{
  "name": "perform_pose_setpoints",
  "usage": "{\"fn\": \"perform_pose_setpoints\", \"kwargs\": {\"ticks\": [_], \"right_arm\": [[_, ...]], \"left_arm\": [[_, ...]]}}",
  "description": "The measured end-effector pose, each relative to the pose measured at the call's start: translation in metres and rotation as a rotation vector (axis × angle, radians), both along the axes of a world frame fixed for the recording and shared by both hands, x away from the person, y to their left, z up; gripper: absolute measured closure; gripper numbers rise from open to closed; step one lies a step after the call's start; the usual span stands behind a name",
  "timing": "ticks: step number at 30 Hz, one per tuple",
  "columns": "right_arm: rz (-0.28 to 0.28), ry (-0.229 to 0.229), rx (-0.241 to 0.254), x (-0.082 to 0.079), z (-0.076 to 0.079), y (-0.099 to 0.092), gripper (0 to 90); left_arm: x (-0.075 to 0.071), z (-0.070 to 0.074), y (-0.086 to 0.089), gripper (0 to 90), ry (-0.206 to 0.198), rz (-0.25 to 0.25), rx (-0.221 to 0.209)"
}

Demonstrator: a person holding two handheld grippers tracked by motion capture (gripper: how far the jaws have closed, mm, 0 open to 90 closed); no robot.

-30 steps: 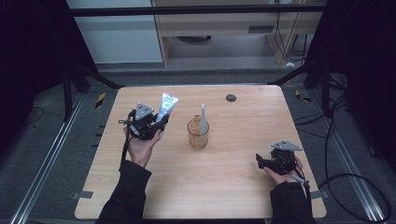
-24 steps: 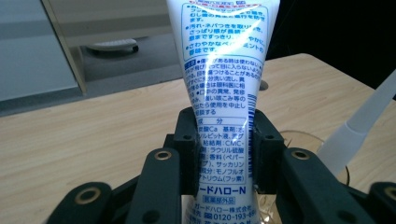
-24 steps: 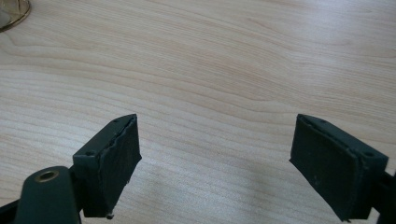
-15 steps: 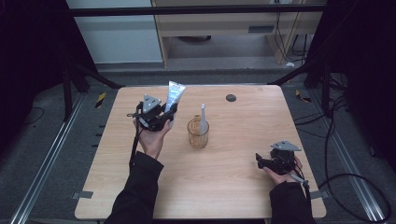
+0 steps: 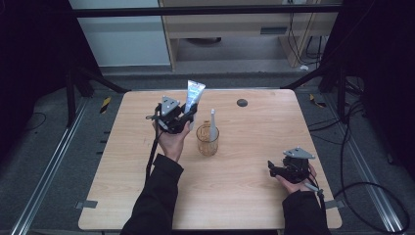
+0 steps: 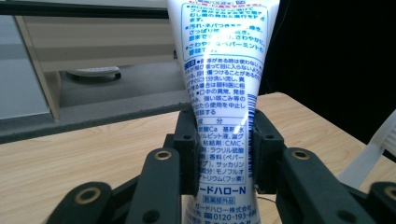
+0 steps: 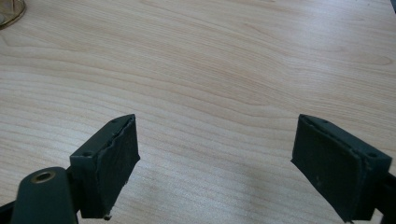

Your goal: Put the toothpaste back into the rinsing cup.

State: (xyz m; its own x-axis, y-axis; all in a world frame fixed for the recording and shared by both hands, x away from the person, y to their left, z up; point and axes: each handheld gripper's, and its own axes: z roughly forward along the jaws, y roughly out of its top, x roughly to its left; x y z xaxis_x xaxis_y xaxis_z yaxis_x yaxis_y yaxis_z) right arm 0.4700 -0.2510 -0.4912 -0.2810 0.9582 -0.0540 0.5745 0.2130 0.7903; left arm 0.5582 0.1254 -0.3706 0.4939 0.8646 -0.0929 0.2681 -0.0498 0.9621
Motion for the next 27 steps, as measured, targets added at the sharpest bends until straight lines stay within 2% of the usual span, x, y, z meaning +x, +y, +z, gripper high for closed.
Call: {"fn": "perform_pose_setpoints", "kwargs": {"ticks": [8, 15, 27], "right_arm": [[0.005, -0.003, -0.007, 0.0, -0.001, 0.001, 14.6], [0.008, -0.001, -0.014, 0.0, -0.002, 0.001, 14.7], [0.01, 0.002, -0.018, 0.0, -0.002, 0.002, 14.7]], "left_arm": [[0.007, -0.013, -0.015, 68.2, 0.004, -0.012, -0.014], [0.012, -0.021, -0.021, 68.2, 0.014, -0.024, -0.031], [0.016, -0.033, -0.029, 68.0, 0.026, -0.05, -0.035]]}}
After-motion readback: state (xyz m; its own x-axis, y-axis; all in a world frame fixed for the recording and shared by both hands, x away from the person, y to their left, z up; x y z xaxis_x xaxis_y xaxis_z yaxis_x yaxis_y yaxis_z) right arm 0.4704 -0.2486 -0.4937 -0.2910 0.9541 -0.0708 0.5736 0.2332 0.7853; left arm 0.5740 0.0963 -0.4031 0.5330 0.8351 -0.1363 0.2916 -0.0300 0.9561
